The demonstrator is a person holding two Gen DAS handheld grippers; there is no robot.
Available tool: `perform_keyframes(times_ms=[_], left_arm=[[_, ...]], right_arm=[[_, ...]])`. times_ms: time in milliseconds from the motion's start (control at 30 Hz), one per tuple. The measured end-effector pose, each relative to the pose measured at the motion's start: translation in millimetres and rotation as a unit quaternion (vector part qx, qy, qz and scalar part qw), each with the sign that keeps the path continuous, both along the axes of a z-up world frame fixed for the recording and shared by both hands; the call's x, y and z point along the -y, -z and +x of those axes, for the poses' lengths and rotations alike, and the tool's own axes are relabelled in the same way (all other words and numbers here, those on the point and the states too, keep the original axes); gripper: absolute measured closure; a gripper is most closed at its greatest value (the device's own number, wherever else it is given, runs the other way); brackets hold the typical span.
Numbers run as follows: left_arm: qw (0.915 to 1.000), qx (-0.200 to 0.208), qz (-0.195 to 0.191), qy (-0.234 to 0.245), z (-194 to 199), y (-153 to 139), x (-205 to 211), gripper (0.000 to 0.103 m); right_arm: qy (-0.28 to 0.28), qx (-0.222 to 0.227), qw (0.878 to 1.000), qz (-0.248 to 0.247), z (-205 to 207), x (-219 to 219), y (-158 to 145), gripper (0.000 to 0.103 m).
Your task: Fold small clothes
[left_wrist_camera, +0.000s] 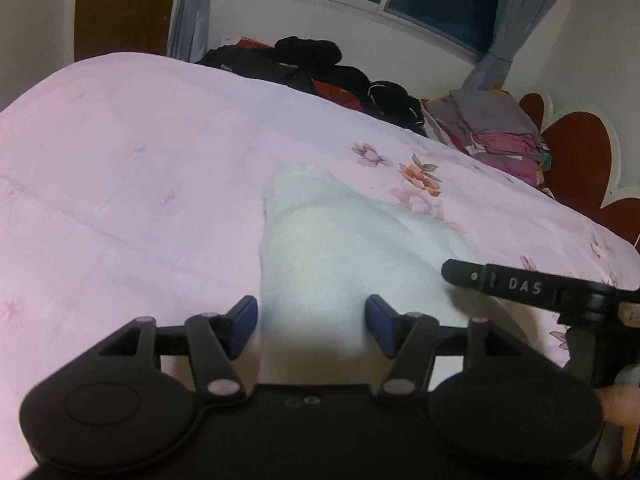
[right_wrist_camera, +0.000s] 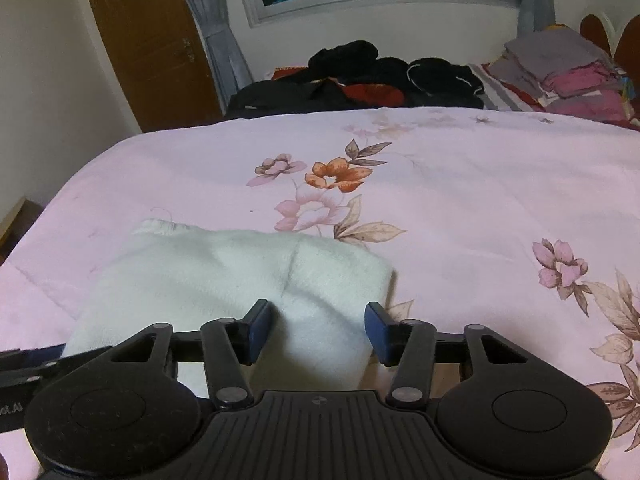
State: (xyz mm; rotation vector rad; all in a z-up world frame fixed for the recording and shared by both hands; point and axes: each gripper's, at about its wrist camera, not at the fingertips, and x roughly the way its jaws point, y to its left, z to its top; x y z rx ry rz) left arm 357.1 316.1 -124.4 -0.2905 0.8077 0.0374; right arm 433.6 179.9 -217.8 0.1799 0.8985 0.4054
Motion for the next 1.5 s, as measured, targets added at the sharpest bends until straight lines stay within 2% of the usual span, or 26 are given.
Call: perform_keyframes(times_ms=[167,367,467,567,667,733,800,867,1000,1233,1333,1500], left_arm=[[0.9999,-0.002,0.009,0.005,-19,-11,4,0.045],[0.9996,-0.016,0.017,0.019,-38,-10,14,0.045],[0.9991,-0.026,0.022,0.026,-50,-6,17,0.045],[0.9985,-0.037,0.024,0.032,-60,-1,17,0.039],[0.9979,-0.049,0.021,0.037,-67,6,17,0.038],[0.9976,-0.05,0.021,0.042,-74,6,17,0.036],[0.9973,-0.046,0.026,0.051,-81,4,19,0.031],[0.9969,-0.045,0.03,0.057,-89,5,21,0.025],[0.9959,-0.053,0.036,0.064,-94,10,26,0.02],[0.9944,-0.071,0.049,0.061,-96,10,28,0.007],[0.9934,-0.08,0.055,0.06,-95,12,30,0.001],[0.9918,-0.096,0.07,0.049,-93,15,32,0.0]], right_arm=[[-0.013,0.023,0.999,0.036,-31,13,-31,0.052],[-0.041,0.034,0.998,0.037,-80,14,-47,0.052],[-0.033,0.032,0.998,0.033,-104,19,-46,0.052],[-0.032,0.027,0.999,-0.005,-123,19,-36,0.052],[-0.024,-0.009,0.999,-0.038,-131,16,-15,0.052],[-0.009,-0.021,0.999,-0.041,-134,21,-8,0.052],[0.005,-0.015,0.999,-0.039,-141,26,-17,0.053],[-0.005,0.002,0.999,-0.044,-154,23,-24,0.053],[-0.02,-0.006,0.995,-0.095,-171,10,-10,0.052],[0.014,-0.018,0.996,-0.091,-185,13,-6,0.052],[0.026,-0.02,0.995,-0.098,-184,12,-6,0.046],[0.039,-0.03,0.994,-0.095,-181,15,-5,0.039]])
